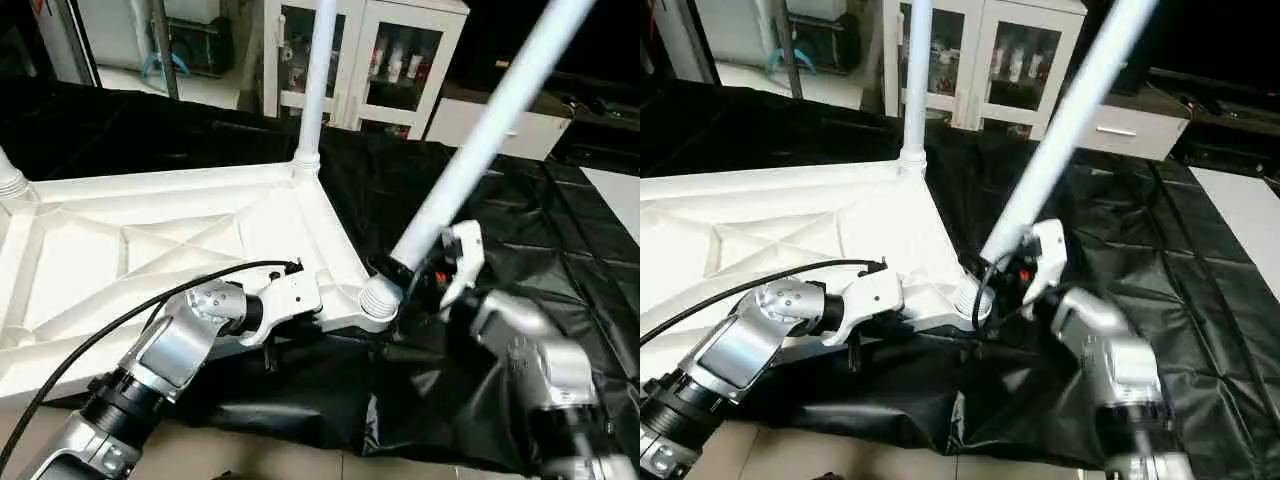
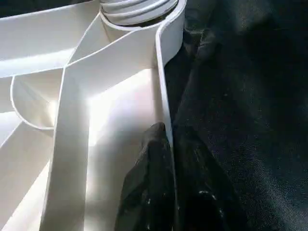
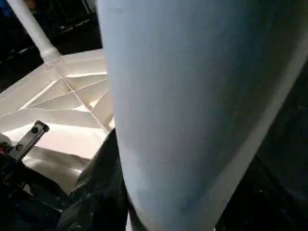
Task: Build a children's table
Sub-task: Insert table leg to table base
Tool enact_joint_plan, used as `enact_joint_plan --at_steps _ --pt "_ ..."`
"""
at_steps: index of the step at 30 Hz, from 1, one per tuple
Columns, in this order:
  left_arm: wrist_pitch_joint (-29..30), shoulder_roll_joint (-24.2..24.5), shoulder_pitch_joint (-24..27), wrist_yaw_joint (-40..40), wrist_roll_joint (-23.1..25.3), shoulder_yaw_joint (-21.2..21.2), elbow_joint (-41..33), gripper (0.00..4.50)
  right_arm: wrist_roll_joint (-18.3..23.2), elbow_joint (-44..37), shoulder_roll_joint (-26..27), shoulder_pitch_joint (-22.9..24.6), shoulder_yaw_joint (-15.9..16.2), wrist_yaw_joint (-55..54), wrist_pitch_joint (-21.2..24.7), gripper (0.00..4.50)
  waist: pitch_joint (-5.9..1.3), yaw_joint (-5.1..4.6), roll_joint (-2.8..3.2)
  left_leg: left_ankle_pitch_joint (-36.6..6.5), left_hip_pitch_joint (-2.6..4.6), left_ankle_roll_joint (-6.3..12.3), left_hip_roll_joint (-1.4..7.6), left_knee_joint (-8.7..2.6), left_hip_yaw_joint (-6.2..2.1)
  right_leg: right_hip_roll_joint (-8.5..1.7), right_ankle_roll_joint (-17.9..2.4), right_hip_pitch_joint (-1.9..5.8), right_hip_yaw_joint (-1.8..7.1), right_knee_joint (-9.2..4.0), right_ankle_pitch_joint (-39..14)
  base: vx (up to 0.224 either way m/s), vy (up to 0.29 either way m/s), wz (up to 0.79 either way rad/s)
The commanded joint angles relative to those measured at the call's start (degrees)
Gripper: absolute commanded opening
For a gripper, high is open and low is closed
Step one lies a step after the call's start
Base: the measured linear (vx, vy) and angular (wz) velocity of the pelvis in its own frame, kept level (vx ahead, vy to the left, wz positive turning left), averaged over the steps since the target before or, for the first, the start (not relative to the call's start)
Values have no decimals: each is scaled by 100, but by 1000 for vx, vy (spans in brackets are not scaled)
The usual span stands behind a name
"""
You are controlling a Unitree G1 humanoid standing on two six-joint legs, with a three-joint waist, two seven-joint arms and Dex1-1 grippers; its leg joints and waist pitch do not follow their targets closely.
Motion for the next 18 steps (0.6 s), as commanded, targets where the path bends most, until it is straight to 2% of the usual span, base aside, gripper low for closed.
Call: enact_joint_plan --at_steps 1,4,5,8,10,12,18 --pt "-32 22 54 -91 115 -294 239 0 -156 84 -31 137 66 -23 102 184 -227 -43 74 -1161 69 -127 370 -475 -129 -532 -965 113 298 -490 -783 0 0 0" --pt "-30 22 49 -75 111 -288 253 0 -193 -70 81 411 85 -35 -165 184 -214 -28 94 -1217 76 -113 369 -474 -116 -546 -948 95 311 -519 -865 0 0 0" --pt "-30 24 50 -73 111 -286 253 0 -206 -101 101 469 92 -37 -214 184 -217 -29 80 -1208 65 -104 366 -484 -125 -543 -933 111 309 -517 -897 0 0 0" --pt "-25 31 49 -70 110 -285 252 0 -260 -175 91 577 166 -56 -275 184 -215 -25 103 -1196 69 -94 372 -487 -127 -538 -926 103 309 -519 -871 0 0 0" --pt "-24 34 46 -70 109 -287 252 0 -292 -205 67 612 214 -61 -294 184 -217 -28 97 -1207 71 -97 373 -491 -128 -532 -916 105 306 -515 -842 0 0 0" --pt "-23 39 31 -75 114 -292 260 0 -488 -274 -65 718 436 -1 -413 184 -211 -32 113 -1267 71 -123 372 -497 -129 -532 -901 98 307 -524 -905 0 0 0" --pt "-28 52 7 -84 127 -290 296 0 -682 -444 -206 802 680 128 -429 184 -215 -28 97 -1168 67 -84 369 -500 -127 -527 -873 115 306 -524 -752 0 0 0"
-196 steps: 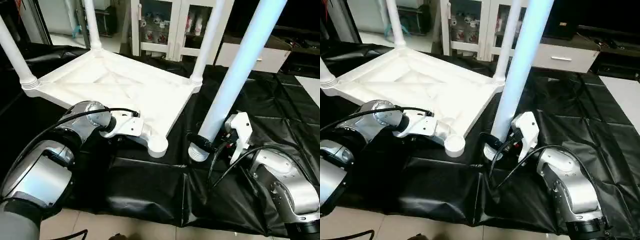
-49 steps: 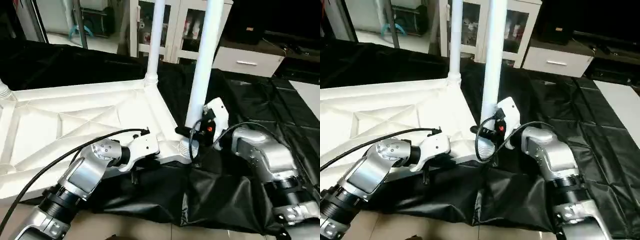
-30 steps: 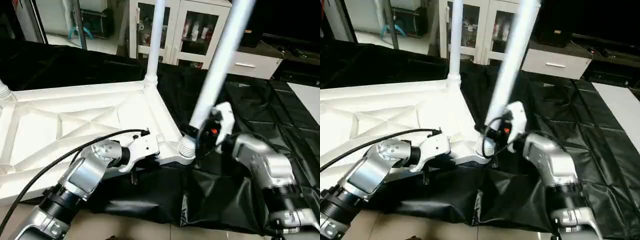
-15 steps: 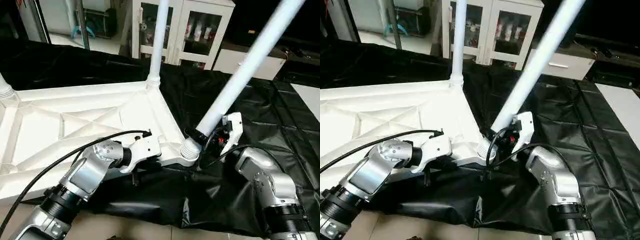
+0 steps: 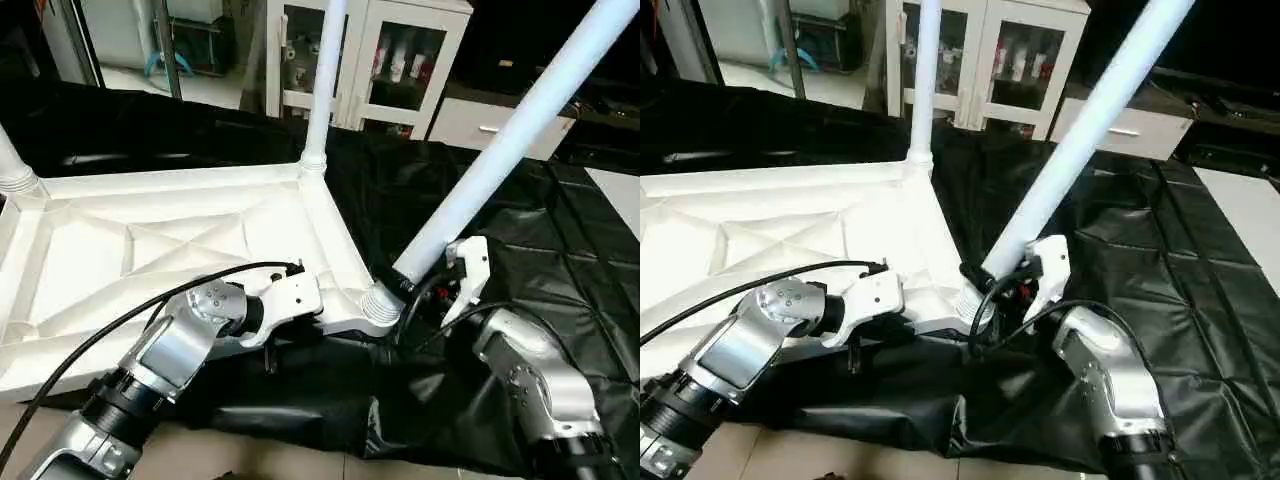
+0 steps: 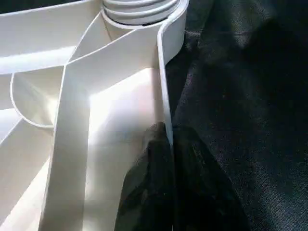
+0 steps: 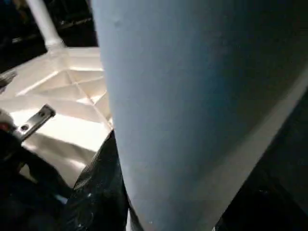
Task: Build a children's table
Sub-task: Insert table leg to table base
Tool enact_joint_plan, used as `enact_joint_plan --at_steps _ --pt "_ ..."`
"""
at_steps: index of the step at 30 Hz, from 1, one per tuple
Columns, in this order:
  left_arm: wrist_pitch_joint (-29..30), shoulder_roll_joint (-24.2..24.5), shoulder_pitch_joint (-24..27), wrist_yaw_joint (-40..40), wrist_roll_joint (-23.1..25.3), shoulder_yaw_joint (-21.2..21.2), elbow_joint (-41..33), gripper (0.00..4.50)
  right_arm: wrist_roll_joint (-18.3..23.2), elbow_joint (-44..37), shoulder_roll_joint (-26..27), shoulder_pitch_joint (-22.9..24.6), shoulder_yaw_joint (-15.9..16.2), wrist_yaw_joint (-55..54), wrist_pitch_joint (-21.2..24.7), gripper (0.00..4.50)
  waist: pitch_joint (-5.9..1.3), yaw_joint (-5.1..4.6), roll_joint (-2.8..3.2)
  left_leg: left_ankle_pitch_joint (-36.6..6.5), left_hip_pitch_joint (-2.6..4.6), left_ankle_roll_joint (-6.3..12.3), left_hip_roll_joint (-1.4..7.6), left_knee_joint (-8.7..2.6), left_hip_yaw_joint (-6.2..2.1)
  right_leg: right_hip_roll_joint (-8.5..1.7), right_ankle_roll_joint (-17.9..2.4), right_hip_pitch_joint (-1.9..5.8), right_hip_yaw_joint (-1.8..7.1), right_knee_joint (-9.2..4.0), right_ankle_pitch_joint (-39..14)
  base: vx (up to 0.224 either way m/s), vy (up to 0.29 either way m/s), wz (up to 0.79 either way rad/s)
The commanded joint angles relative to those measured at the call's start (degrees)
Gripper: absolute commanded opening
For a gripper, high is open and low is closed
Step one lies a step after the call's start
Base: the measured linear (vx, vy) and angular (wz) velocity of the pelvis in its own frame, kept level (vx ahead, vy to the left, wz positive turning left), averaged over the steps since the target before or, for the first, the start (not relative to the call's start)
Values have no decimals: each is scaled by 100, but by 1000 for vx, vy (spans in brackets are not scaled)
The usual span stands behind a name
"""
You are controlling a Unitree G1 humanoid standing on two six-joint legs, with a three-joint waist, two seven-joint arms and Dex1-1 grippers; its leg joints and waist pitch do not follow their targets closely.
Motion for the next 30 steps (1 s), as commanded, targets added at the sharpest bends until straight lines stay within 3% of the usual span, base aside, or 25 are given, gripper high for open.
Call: enact_joint_plan --at_steps 1,12,22,23,27,30 --pt "15 48 13 4 149 -278 276 0 -288 177 -145 235 365 206 215 184 -201 -46 84 -1171 64 -83 370 -467 -132 -528 -878 107 308 -490 -762 0 0 0" --pt "25 57 2 -7 155 -267 292 0 -308 179 -331 59 557 309 544 184 -196 -36 67 -1282 77 -87 380 -478 -133 -533 -878 97 310 -504 -902 0 0 0" --pt "14 45 -2 2 152 -264 307 0 -594 541 -387 -161 845 319 777 184 -195 -65 60 -1414 80 -158 377 -487 -139 -531 -854 86 310 -519 -1043 0 0 0" --pt "6 36 -15 7 150 -266 325 0 -780 801 -381 -231 981 239 830 184 -192 -72 50 -1438 76 -160 373 -487 -140 -537 -837 87 314 -527 -1109 0 0 0" --pt "3 34 -18 14 148 -260 333 0 -845 998 -351 -239 1017 184 843 184 -169 -90 38 -1739 85 -178 378 -509 -160 -556 -717 56 317 -590 -1733 0 0 0" --pt "10 46 -8 18 148 -254 323 0 -893 1101 -386 -162 1048 188 853 184 -140 -109 37 -2265 135 -266 379 -534 -191 -562 -606 0 327 -651 -2344 0 0 0"
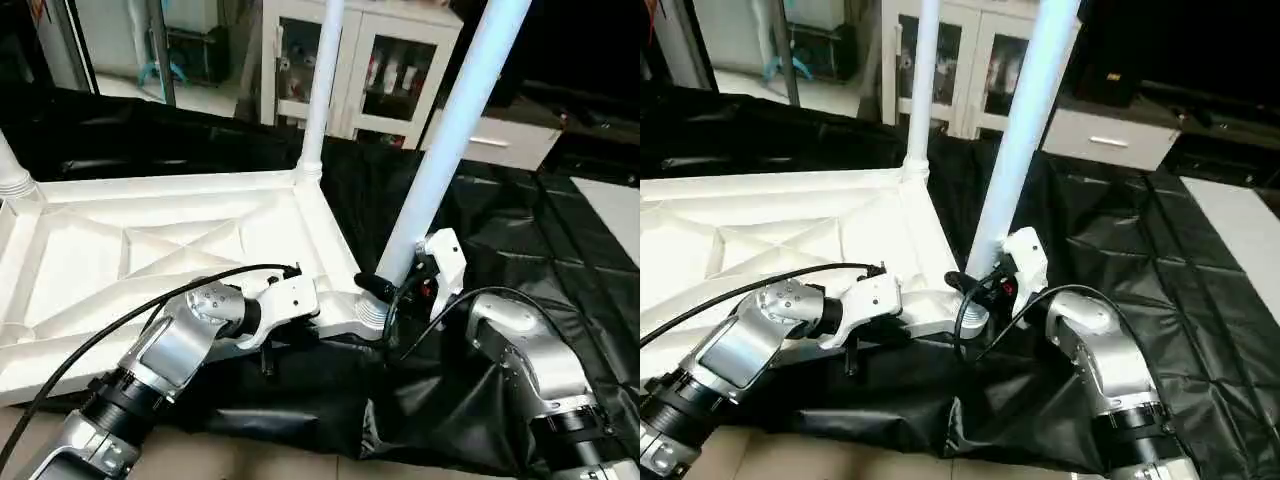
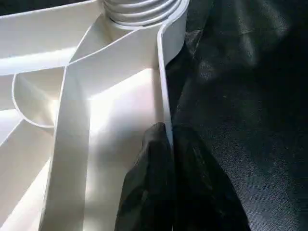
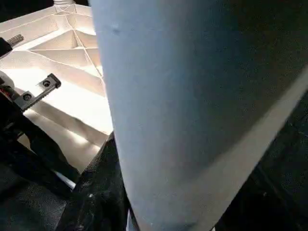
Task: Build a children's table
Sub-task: Insert table leg to table base
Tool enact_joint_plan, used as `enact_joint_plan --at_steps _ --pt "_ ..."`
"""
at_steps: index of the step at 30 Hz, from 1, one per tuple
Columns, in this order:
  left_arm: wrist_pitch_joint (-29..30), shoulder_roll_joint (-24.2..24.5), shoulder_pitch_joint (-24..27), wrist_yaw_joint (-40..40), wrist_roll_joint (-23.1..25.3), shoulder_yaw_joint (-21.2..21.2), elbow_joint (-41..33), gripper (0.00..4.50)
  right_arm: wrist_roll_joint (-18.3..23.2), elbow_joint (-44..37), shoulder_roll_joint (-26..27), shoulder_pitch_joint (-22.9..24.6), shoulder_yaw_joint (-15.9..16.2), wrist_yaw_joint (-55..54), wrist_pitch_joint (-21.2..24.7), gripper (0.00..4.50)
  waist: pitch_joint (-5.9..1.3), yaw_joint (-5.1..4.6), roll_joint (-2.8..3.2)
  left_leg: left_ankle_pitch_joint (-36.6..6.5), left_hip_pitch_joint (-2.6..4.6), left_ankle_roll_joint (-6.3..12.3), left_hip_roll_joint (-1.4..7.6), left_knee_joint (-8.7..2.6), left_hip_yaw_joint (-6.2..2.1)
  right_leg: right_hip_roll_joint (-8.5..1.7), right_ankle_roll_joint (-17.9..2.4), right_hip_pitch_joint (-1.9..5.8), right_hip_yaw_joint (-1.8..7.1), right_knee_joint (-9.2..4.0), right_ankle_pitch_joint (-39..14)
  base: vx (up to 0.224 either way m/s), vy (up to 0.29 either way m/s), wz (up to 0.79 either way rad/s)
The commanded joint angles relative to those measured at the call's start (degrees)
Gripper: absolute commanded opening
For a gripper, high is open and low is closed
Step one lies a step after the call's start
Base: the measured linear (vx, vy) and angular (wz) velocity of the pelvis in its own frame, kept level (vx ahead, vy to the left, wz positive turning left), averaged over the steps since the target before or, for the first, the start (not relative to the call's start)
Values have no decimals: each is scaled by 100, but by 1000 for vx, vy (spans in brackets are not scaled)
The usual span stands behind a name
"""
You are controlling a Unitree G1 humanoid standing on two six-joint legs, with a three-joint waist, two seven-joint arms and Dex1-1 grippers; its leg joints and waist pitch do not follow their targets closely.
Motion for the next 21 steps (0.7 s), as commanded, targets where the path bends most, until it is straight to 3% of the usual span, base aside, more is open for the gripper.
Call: enact_joint_plan --at_steps 1,7,13,18,20,21 --pt "31 18 13 1 134 -217 108 0 -455 776 -86 383 463 -20 497 184 -63 -48 100 -2317 67 -269 382 -520 -199 -571 -646 -28 325 -653 -2379 0 0 0" --pt "17 28 15 11 134 -214 115 0 -392 774 39 474 332 -159 212 184 -62 -53 109 -2525 118 -291 392 -558 -213 -574 -617 -47 320 -701 -2500 0 0 0" --pt "50 -63 -38 154 98 -119 214 0 -427 726 139 428 241 -429 166 184 -64 -78 122 -2569 109 -309 394 -585 -222 -566 -658 -40 326 -699 -2330 0 0 0" --pt "335 -445 -253 502 -37 93 394 0 -633 1302 503 41 -196 -1658 -2 184 -32 -185 113 -3032 136 -422 364 -588 -283 -593 -434 -116 295 -790 -3308 0 0 0" --pt "410 -545 -326 598 -50 135 444 0 -644 1422 586 -47 -296 -1904 -22 184 -55 -198 126 -3050 105 -414 378 -598 -319 -605 -380 -74 286 -792 -3271 0 0 0" --pt "581 -822 -539 845 -76 233 593 0 -684 1688 732 -251 -450 -2392 -43 184 -62 -220 124 -3004 95 -437 386 -615 -311 -590 -418 -82 285 -774 -3048 0 0 0"
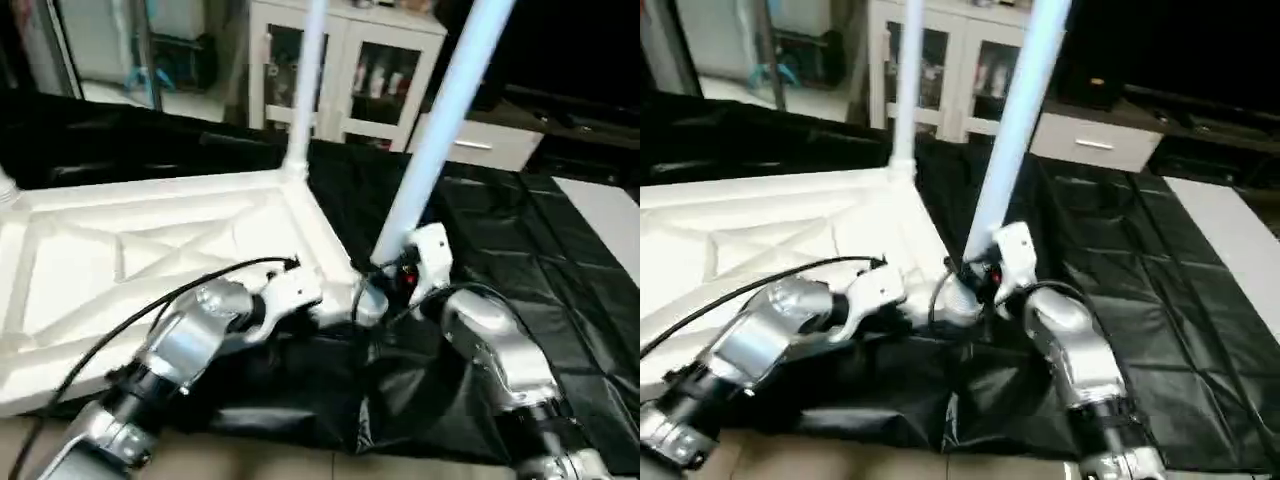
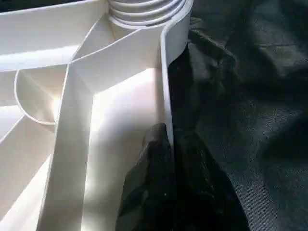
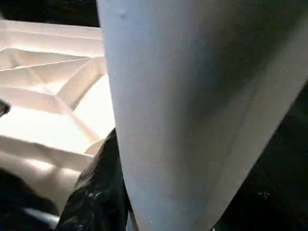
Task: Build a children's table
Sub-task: Insert table leg to table base
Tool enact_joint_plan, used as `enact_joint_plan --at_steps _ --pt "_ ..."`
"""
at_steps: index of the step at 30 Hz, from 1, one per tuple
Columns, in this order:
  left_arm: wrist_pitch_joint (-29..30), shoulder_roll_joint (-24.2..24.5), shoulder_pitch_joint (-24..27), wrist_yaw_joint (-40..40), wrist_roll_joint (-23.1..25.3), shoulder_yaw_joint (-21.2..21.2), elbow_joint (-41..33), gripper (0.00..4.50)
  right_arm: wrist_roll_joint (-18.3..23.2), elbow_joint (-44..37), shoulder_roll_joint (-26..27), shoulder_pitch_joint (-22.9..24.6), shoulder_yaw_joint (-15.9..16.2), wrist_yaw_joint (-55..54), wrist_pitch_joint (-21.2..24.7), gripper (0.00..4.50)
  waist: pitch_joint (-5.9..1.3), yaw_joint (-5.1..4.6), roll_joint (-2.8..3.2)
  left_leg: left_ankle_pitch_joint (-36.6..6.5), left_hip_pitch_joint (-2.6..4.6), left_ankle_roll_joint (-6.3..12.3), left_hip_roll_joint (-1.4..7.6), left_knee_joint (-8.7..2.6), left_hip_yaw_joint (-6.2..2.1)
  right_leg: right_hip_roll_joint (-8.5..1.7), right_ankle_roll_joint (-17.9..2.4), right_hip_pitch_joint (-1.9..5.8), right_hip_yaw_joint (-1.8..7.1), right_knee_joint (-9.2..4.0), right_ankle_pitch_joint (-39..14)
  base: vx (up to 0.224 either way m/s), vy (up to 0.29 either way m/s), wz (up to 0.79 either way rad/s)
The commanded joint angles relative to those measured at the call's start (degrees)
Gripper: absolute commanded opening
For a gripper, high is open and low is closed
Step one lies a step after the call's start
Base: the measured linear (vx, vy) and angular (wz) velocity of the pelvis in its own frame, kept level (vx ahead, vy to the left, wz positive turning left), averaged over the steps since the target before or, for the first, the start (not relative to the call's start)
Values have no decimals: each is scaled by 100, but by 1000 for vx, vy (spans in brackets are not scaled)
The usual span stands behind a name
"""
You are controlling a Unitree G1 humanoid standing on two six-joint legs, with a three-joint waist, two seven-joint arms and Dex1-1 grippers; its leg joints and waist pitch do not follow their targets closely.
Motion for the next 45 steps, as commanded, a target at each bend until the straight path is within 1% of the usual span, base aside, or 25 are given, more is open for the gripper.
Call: enact_joint_plan --at_steps 1,2,3,4,5,6,7,8,9,10,11,12,13,14,17,18,19,23,26,30,31,34,37,38,45 --pt "219 -493 -395 397 -103 147 156 0 -443 1204 55 -48 -339 -1141 287 184 -57 -94 130 -3023 67 -459 387 -550 -277 -574 -449 -156 299 -645 -2995 0 0 0" --pt "332 -728 -576 564 -118 192 268 0 -394 1421 179 -217 -485 -1471 282 184 -84 -105 135 -3052 99 -527 380 -535 -278 -563 -507 -166 283 -620 -2826 0 0 0" --pt "475 -1057 -820 788 -116 230 433 0 -347 1710 332 -441 -657 -1910 241 184 -99 -111 106 -2935 96 -535 387 -531 -266 -566 -576 -153 282 -594 -2530 0 0 0" --pt "555 -1253 -964 914 -111 244 530 0 -311 1880 423 -573 -760 -2161 212 184 -90 -115 132 -2906 94 -561 381 -537 -255 -559 -603 -167 286 -592 -2409 0 0 0" --pt "602 -1538 -1175 1127 -91 251 701 0 -296 2151 539 -769 -843 -2462 142 184 -163 -102 112 -2509 65 -588 380 -513 -245 -559 -662 -118 290 -521 -1832 0 0 0" --pt "619 -1711 -1304 1262 -76 254 815 0 -298 2324 604 -890 -882 -2638 91 184 -184 -79 102 -1844 -2 -542 391 -500 -203 -545 -748 -73 301 -447 -901 0 0 0" --pt "617 -1890 -1438 1437 -63 267 940 0 -306 2535 668 -1028 -922 -2866 1 184 -190 -79 90 -1553 -41 -486 383 -490 -174 -530 -779 -40 299 -413 -524 0 0 0" --pt "608 -2052 -1563 1607 -41 275 1058 0 -312 2746 727 -1162 -958 -3069 -93 184 -187 -89 100 -1315 -40 -442 383 -475 -136 -512 -853 -52 279 -389 -240 0 0 0" --pt "599 -2106 -1608 1670 -25 273 1102 0 -313 2828 749 -1214 -970 -3126 -131 184 -154 -98 85 -1430 -49 -444 378 -471 -126 -502 -854 -78 279 -419 -390 0 0 0" --pt "579 -2151 -1648 1717 -8 262 1139 0 -347 2907 766 -1272 -954 -3195 -187 184 -193 -98 66 -1487 -48 -423 353 -428 -114 -529 -873 -49 286 -406 -427 0 0 0" --pt "548 -2238 -1732 1810 27 247 1234 0 -429 3103 806 -1404 -937 -3336 -318 184 -239 -71 49 -1110 -87 -299 340 -378 -90 -551 -897 -3 302 -357 23 0 0 0" --pt "540 -2236 -1736 1817 35 243 1241 0 -433 3115 810 -1414 -936 -3340 -319 184 -248 -64 36 -611 -129 -162 322 -338 -70 -526 -949 24 304 -299 658 0 0 0" --pt "479 -2173 -1757 1863 109 221 1293 0 -515 3243 851 -1531 -889 -3376 -346 184 -253 -52 30 -425 -128 -81 317 -321 -62 -516 -975 36 298 -276 912 0 0 0" --pt "470 -2148 -1759 1869 122 241 1326 0 -557 3313 863 -1576 -887 -3388 -380 184 -236 -37 -9 -207 -135 136 310 -302 -35 -518 -1054 54 296 -264 1167 0 0 0" --pt "480 -2057 -1755 1883 168 248 1380 0 -597 3428 874 -1632 -896 -3427 -451 184 -217 -32 -2 -383 -107 208 342 -320 -33 -526 -1110 40 291 -288 801 0 0 0" --pt "479 -2043 -1763 1912 180 256 1411 0 -598 3486 877 -1655 -908 -3450 -492 184 -208 -31 18 -499 -97 166 357 -335 -39 -521 -1102 32 287 -301 562 0 0 0" --pt "478 -2032 -1769 1933 189 262 1433 0 -598 3528 880 -1672 -916 -3467 -521 184 -205 -38 3 -557 -89 136 365 -339 -40 -519 -1097 22 285 -309 465 0 0 0" --pt "471 -2011 -1758 1976 185 299 1495 0 -559 3763 911 -1790 -1010 -3472 -775 184 -186 -59 14 -979 -70 -111 368 -371 -47 -512 -1019 -13 290 -351 -34 0 0 0" --pt "470 -1978 -1726 1934 183 282 1463 0 -488 3771 965 -1857 -1073 -3285 -974 184 -188 -63 20 -990 -72 -130 365 -371 -49 -511 -1003 -16 291 -344 6 0 0 0" --pt "447 -1930 -1717 1896 171 273 1458 0 -495 3710 945 -1896 -970 -2926 -1230 184 -194 -57 11 -837 -86 -45 362 -355 -44 -510 -1060 7 289 -321 272 0 0 0" --pt "445 -1918 -1717 1886 167 274 1456 0 -493 3692 934 -1902 -957 -2883 -1251 240 -194 -58 14 -821 -88 -36 361 -356 -44 -509 -1072 10 288 -318 281 0 0 0" --pt "436 -1880 -1731 1865 159 283 1462 0 -521 3645 891 -1938 -926 -2800 -1318 256 -204 -56 11 -746 -81 22 358 -339 -37 -511 -1133 15 290 -309 353 0 0 0" --pt "418 -1852 -1740 1856 152 299 1483 0 -555 3512 836 -1960 -877 -2630 -1361 277 -221 -30 -6 -449 -88 130 355 -307 -24 -508 -1238 41 289 -257 717 0 0 0" --pt "402 -1837 -1748 1849 145 308 1501 0 -577 3375 803 -1963 -845 -2502 -1365 293 -204 -14 12 -391 -92 205 352 -303 -16 -508 -1266 34 290 -258 778 0 0 0" --pt "357 -1796 -1770 1792 132 321 1546 0 -480 2977 733 -1941 -845 -2128 -1320 353 -203 11 11 -285 -88 339 362 -290 -13 -521 -1368 53 291 -250 777 0 0 0"
